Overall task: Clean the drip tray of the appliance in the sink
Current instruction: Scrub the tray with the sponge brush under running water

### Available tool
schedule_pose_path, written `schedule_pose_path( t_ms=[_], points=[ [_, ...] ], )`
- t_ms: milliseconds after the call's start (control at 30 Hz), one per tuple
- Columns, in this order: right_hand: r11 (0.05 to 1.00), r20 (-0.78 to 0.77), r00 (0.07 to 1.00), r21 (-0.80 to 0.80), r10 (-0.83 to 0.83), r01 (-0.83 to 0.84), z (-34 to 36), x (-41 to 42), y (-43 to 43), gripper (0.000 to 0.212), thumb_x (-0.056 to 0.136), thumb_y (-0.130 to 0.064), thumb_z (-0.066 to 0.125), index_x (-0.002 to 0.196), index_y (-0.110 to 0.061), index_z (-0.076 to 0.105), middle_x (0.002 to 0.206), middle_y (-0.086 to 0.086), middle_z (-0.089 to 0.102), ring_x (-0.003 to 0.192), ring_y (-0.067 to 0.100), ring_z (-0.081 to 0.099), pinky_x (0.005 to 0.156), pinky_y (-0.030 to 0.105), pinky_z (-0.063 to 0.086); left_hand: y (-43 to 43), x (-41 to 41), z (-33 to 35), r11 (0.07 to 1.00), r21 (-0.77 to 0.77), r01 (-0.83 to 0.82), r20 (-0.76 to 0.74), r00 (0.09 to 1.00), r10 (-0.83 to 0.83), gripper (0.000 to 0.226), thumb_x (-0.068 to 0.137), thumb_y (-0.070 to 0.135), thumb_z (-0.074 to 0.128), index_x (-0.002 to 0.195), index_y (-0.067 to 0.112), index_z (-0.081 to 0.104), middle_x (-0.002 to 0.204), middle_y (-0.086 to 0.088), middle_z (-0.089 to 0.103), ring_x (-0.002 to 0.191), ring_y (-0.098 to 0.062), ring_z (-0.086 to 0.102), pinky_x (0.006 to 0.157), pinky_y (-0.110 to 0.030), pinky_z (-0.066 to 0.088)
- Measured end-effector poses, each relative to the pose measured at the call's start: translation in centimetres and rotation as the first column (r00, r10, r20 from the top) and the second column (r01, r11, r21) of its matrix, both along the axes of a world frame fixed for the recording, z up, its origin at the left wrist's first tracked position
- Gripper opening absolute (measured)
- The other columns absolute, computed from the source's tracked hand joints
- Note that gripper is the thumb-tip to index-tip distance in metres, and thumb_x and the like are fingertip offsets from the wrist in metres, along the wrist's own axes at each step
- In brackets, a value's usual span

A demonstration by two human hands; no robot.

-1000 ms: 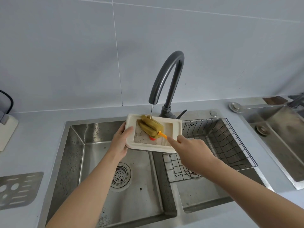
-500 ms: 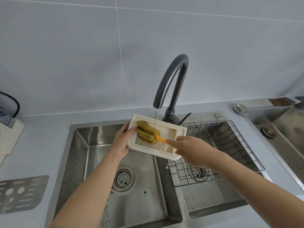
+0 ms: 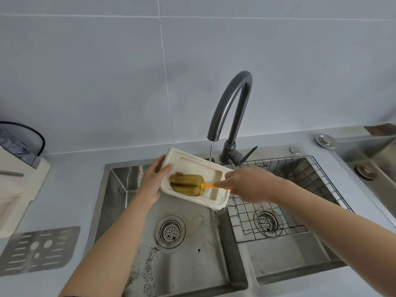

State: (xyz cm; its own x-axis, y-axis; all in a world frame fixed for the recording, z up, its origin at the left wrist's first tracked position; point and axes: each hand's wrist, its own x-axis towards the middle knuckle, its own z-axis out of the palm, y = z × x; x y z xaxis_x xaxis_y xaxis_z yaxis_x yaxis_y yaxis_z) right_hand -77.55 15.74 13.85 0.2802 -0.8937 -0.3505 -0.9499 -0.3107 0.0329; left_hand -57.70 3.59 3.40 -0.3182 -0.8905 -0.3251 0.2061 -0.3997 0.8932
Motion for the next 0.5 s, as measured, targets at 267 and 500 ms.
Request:
schedule_pose_path(
  t_ms=[267, 500],
  points=[
    [0.998, -0.074, 0.996, -0.039, 0.04, -0.043, 0.1, -0.4, -0.2, 0.062, 0.091, -0.004, 0.04, 0.141, -0.039, 0.026, 0.116, -0.006, 0.057, 0.1, 0.021, 0.058, 0.071, 0.031, 0.043, -0.3, 1.9, 0.3, 0.996, -0.049, -0.068, 0.025, 0.997, 0.07, 0.043, 0.087, 0.005, 0.055, 0.129, 0.015, 0.05, 0.102, -0.004, 0.061, 0.086, -0.017, 0.059, 0.074, -0.033, 0.049],
    [0.998, -0.081, 0.996, -0.061, 0.027, -0.032, 0.4, -1.0, 0.1, 0.068, 0.088, 0.001, 0.037, 0.142, -0.038, 0.025, 0.091, -0.005, 0.044, 0.084, 0.02, 0.052, 0.066, 0.032, 0.042, -0.4, 2.2, 0.3, 0.996, -0.031, -0.081, 0.023, 0.996, 0.082, 0.047, 0.087, 0.007, 0.056, 0.132, 0.014, 0.048, 0.104, -0.003, 0.062, 0.089, -0.018, 0.059, 0.076, -0.035, 0.05]
  ],
)
